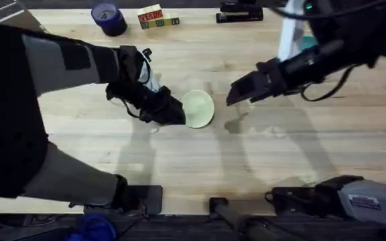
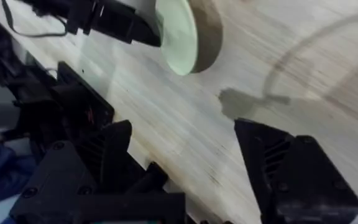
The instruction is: Pick up the plates from the table one by one and place each into a slot on the dish rack.
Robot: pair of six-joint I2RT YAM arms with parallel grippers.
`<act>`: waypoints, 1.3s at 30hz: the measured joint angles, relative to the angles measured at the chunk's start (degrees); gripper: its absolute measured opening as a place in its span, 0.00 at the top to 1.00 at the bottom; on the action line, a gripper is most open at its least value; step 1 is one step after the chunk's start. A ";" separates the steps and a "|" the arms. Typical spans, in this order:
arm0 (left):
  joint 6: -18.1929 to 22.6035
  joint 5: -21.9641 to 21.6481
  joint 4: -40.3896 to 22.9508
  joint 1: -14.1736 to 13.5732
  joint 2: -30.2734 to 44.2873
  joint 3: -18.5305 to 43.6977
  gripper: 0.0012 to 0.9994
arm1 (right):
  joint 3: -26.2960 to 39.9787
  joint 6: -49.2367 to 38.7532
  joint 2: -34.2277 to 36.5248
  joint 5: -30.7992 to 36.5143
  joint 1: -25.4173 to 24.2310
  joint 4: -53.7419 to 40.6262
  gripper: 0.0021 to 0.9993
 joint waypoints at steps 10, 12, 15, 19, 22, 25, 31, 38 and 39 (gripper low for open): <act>0.00 0.02 0.02 -0.01 0.00 0.00 0.96 | 0.00 -0.81 3.72 0.39 5.54 7.05 0.01; 0.00 0.02 0.02 0.00 0.00 0.00 0.96 | 0.00 -0.82 4.26 0.39 6.30 8.71 0.01; 0.00 0.00 0.04 -0.02 0.00 0.00 0.96 | 0.00 -0.84 4.88 0.39 7.06 10.80 0.01; -0.20 0.01 0.07 -0.02 0.00 0.00 0.96 | 0.00 -0.82 5.26 0.39 7.14 12.41 0.01; -0.37 0.02 0.07 -0.02 0.01 0.00 0.96 | 0.09 -0.79 6.17 0.39 7.14 12.53 0.01; -0.39 0.02 0.09 -0.02 0.00 0.00 0.96 | 0.11 -0.79 8.38 0.37 7.14 12.71 0.01; -0.42 0.02 0.09 -0.02 0.00 0.00 0.96 | 0.11 -0.77 12.80 0.27 7.14 14.39 0.01; -0.42 0.02 0.09 -0.02 0.00 -0.02 0.96 | 0.11 -0.29 15.98 -0.77 7.14 18.33 0.01; -0.42 0.02 0.09 -0.02 0.02 -0.01 0.96 | 0.11 -0.13 16.58 -1.25 7.14 18.77 0.01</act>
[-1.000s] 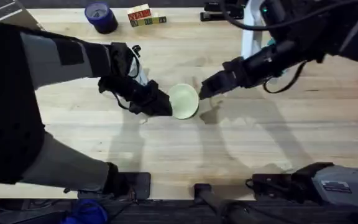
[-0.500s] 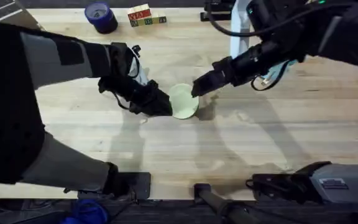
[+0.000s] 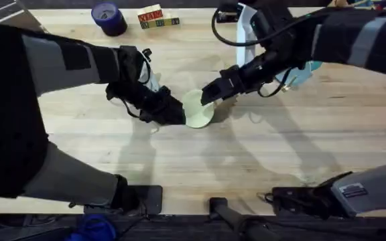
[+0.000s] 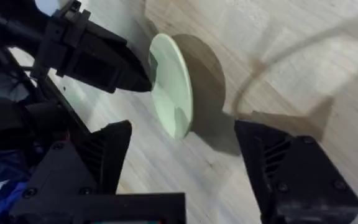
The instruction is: Pick up the plates from the table one by one and place each into a slot on the dish rack.
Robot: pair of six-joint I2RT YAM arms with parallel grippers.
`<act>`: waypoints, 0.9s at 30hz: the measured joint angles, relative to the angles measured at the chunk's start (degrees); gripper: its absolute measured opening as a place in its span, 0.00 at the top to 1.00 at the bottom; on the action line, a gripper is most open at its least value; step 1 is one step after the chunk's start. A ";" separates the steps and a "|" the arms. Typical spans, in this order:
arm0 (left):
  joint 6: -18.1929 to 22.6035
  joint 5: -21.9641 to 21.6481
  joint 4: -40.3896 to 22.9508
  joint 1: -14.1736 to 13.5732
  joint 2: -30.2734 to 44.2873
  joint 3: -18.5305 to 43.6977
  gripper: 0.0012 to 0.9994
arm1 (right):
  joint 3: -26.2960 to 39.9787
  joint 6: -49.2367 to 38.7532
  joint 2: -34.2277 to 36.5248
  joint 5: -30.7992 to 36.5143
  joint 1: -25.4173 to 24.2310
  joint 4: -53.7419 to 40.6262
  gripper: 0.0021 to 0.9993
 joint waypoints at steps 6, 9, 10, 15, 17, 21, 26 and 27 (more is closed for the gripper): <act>0.00 -0.02 0.02 -0.04 -0.02 0.01 0.96 | 0.00 0.45 3.36 -2.56 0.00 2.49 0.00; 0.00 -0.02 0.02 -0.04 -0.02 -0.01 0.96 | 0.00 0.59 4.52 -3.15 0.00 3.02 0.01; 0.00 0.00 0.02 -0.04 -0.02 0.00 0.96 | 0.00 0.68 4.89 -3.27 0.00 3.08 0.01; 0.00 0.00 0.02 -0.04 0.00 -0.01 0.96 | 0.00 1.06 6.39 -3.51 0.20 3.16 0.01; 0.00 -0.02 0.02 -0.04 -0.02 -0.01 0.96 | 0.00 1.06 6.49 -3.51 0.60 3.23 0.00; 0.00 0.00 0.02 -0.04 -0.01 -0.01 0.96 | 0.00 1.08 6.50 -3.54 3.17 3.40 0.01; 0.00 -0.02 0.04 -0.09 0.00 0.01 0.96 | 0.00 1.30 6.50 -3.76 4.44 4.28 0.01; 0.00 -0.02 0.03 -0.09 -0.01 0.00 0.96 | 0.00 1.30 6.50 -3.78 4.44 4.32 0.00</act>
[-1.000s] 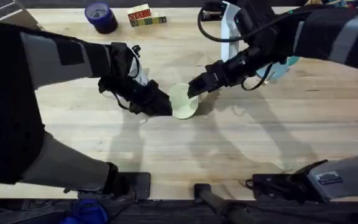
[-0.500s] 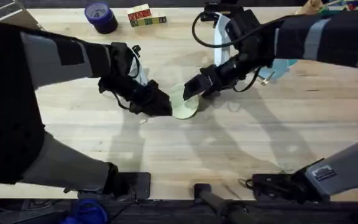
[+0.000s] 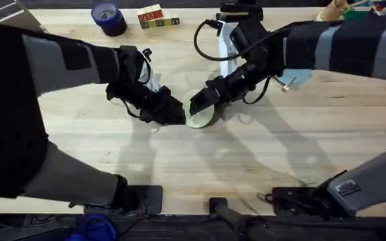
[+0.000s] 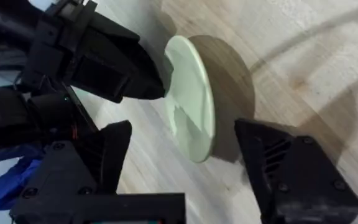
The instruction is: Pick up the plates from the table one by one and place each into a slot on the dish rack.
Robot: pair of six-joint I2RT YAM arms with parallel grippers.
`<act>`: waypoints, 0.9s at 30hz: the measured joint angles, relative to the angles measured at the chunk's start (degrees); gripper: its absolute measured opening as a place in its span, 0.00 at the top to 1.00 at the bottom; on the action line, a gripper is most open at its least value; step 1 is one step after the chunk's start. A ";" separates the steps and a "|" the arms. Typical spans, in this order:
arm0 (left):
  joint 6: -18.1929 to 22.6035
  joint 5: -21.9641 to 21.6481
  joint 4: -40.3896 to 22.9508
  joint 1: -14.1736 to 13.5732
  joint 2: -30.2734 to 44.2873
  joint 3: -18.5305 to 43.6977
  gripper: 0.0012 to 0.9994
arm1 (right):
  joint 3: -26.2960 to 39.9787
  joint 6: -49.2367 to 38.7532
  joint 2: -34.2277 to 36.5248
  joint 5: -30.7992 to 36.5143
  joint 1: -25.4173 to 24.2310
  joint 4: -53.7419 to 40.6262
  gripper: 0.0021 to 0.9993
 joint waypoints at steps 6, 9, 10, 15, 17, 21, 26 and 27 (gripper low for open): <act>-0.01 0.00 0.01 0.00 0.00 -0.01 0.96 | 0.00 0.06 0.00 0.01 0.00 0.30 0.09; -0.02 0.02 0.01 0.00 0.01 -0.01 0.96 | 0.00 0.29 0.00 0.00 0.00 0.86 0.22; -0.02 0.00 0.01 0.00 0.00 0.00 0.96 | 0.00 0.44 0.00 0.01 0.00 1.05 0.26; -0.02 0.02 0.01 0.00 -0.01 -0.01 0.96 | 0.00 0.94 0.00 0.31 0.00 1.29 0.47; -0.02 0.02 0.01 0.00 -0.01 0.01 0.96 | 0.00 1.20 0.00 0.50 0.00 1.29 0.54; -0.02 0.02 0.01 0.00 0.01 0.01 0.96 | 0.00 1.37 0.00 1.00 0.00 1.31 0.66; -0.01 0.00 0.01 0.00 0.01 -0.01 0.96 | 0.00 1.48 0.00 1.43 -0.12 1.33 0.87; -0.02 0.00 0.01 0.00 0.01 -0.01 0.96 | 0.00 1.51 0.00 1.14 -0.17 1.31 0.91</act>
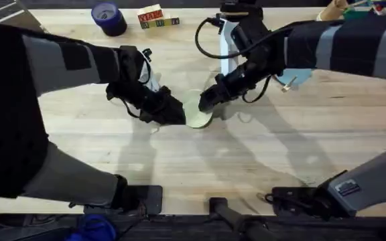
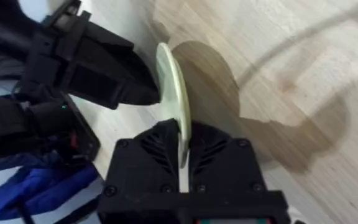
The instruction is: Pick up the plates from the table one by one and place each into a slot on the dish rack.
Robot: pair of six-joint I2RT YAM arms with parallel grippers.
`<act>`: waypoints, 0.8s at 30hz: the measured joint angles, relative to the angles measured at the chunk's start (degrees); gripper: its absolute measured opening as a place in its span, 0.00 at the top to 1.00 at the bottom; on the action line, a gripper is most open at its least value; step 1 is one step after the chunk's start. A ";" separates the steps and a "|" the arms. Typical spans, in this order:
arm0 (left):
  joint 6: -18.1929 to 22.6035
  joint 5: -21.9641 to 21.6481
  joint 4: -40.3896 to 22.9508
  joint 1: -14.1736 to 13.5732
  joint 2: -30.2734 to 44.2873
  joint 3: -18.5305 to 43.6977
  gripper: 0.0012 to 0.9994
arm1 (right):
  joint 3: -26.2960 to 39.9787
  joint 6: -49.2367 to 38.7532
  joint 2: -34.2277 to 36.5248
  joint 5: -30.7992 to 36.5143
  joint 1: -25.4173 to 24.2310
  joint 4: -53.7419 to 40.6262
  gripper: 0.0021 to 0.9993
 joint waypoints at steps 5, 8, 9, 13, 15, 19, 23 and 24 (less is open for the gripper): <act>0.02 0.00 -0.02 0.00 -0.01 0.00 0.96 | 0.31 0.19 0.00 -1.41 -0.11 0.00 0.95; 0.01 0.00 -0.02 0.00 0.00 0.00 0.96 | 0.31 0.19 0.00 -1.64 -0.16 -0.02 0.96; 0.02 0.00 -0.02 0.00 -0.01 0.00 0.96 | 0.31 0.19 0.00 -1.69 -0.16 -0.02 0.96; 0.02 0.00 -0.09 0.00 0.00 0.02 0.96 | 0.31 0.19 0.00 -1.71 -0.16 -0.02 0.97; 0.02 -0.03 -0.36 0.00 -0.02 0.12 0.96 | 0.31 0.19 -0.01 -1.71 -0.16 -0.03 0.97; 0.04 -1.58 -2.33 -0.78 0.13 1.59 0.96 | 0.31 0.19 0.00 -1.71 -0.16 -0.02 0.97; 0.06 -5.85 -5.96 -2.19 0.35 4.64 0.96 | 0.31 0.19 0.00 -1.73 -0.07 0.00 0.97; 0.06 -6.90 -6.75 -2.25 0.35 5.31 0.96 | 0.31 0.19 0.00 -1.73 -0.07 0.02 0.97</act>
